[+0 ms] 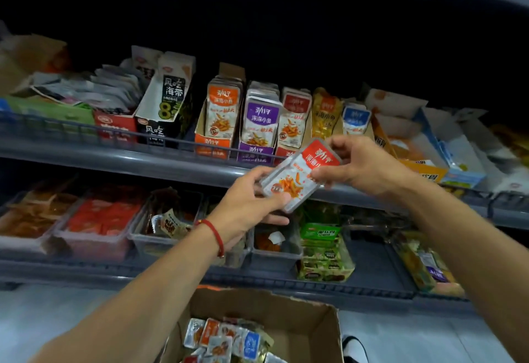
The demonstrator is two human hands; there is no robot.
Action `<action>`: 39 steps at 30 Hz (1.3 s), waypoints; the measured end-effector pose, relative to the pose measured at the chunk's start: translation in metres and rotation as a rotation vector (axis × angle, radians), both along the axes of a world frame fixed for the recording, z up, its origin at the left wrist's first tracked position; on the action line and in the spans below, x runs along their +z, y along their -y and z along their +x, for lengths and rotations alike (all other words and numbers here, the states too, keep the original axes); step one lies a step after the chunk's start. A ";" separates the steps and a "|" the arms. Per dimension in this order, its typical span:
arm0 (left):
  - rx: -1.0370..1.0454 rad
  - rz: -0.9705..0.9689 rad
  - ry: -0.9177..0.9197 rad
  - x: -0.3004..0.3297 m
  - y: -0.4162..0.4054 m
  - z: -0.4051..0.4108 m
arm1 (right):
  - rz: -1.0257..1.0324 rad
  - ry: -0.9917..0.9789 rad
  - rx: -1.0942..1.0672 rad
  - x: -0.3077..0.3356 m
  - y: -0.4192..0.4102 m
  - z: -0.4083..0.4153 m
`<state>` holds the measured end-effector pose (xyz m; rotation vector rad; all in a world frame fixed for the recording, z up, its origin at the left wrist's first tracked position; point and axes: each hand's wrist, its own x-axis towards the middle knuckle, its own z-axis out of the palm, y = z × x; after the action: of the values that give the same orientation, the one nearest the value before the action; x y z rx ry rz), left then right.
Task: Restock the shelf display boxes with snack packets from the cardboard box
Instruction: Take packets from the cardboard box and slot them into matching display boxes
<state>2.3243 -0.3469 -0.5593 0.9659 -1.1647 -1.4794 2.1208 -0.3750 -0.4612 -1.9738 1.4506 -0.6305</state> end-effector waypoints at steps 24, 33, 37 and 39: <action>0.368 -0.036 0.174 0.017 0.043 0.035 | -0.389 -0.670 -0.079 0.020 0.169 0.048; 0.373 -0.008 0.231 0.012 0.039 0.038 | -0.598 -0.775 -0.123 0.002 0.177 0.044; 0.383 -0.009 0.246 0.012 0.038 0.038 | -0.657 -0.785 -0.157 0.002 0.176 0.045; 0.378 -0.007 0.259 0.012 0.037 0.037 | -0.673 -0.800 -0.167 0.002 0.177 0.044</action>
<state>2.3609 -0.3842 -0.5473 1.3211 -1.0912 -1.0704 2.1651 -0.5525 -0.4593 -2.8583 2.0715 -0.4398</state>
